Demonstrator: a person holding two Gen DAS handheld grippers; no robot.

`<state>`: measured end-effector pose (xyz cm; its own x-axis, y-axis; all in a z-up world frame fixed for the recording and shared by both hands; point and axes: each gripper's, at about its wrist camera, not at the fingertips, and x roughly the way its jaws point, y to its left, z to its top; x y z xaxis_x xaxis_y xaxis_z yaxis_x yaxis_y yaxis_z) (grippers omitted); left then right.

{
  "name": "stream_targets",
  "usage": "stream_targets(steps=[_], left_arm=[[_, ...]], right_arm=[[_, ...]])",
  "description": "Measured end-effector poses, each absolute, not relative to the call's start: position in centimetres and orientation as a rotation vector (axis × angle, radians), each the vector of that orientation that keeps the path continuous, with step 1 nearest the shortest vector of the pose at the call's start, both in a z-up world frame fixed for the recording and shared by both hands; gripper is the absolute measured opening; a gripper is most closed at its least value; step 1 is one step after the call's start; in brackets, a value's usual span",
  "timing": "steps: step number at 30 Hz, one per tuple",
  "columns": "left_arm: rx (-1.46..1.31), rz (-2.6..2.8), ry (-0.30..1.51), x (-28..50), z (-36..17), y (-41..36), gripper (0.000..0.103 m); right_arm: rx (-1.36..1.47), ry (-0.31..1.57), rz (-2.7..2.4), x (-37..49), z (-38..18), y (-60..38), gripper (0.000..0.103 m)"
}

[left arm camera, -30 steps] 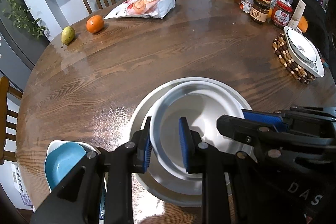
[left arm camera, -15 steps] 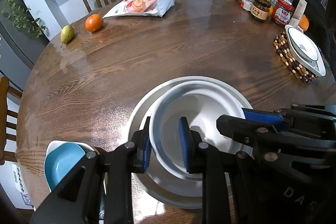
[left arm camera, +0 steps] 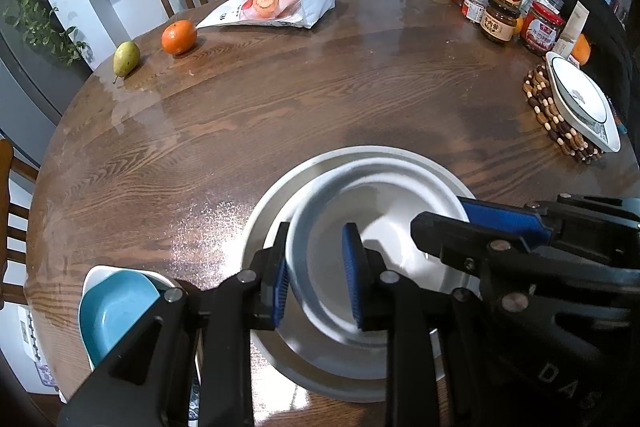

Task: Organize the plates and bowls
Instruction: 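Carry the ramekin over the nested white bowls and lower it inside, then open both grippers and pull them back from the nested bowls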

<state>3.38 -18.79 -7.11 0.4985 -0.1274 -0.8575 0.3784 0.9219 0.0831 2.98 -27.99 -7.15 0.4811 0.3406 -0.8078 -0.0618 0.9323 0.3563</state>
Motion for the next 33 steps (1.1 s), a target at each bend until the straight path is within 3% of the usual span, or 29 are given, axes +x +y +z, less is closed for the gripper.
stream_targets(steps=[6, 12, 18, 23, 25, 27, 29, 32, 33], left_arm=[[0.266, -0.317, 1.013, 3.5, -7.1, -18.8, 0.024], [0.272, -0.322, 0.979, 3.2, -6.2, -18.8, 0.043], [0.264, -0.319, 0.964, 3.3, -5.7, -18.4, 0.047], [0.259, -0.313, 0.952, 3.3, -5.2, -18.1, 0.057], [0.254, -0.312, 0.949, 3.2, -5.1, -18.0, 0.058], [0.25, -0.309, 0.947, 3.2, -5.0, -17.9, 0.06], [0.244, -0.306, 0.945, 3.2, -4.8, -17.6, 0.072], [0.227, -0.3, 0.939, 3.2, -4.3, -17.0, 0.077], [0.221, -0.298, 0.939, 3.2, -4.1, -16.8, 0.077]], right_arm=[[0.267, 1.028, 0.24, 2.9, -6.7, -27.8, 0.02], [0.276, 1.013, 0.235, 2.9, -6.3, -28.0, 0.02], [0.289, 0.996, 0.231, 2.8, -6.0, -28.5, 0.021], [0.301, 0.988, 0.227, 2.7, -5.9, -28.7, 0.024], [0.305, 0.983, 0.225, 2.7, -5.8, -28.8, 0.028], [0.311, 0.978, 0.219, 2.7, -5.7, -29.0, 0.039], [0.319, 0.969, 0.215, 2.7, -5.6, -29.2, 0.044], [0.33, 0.961, 0.2, 2.7, -5.3, -29.8, 0.047], [0.333, 0.962, 0.197, 2.7, -5.3, -30.0, 0.053]])
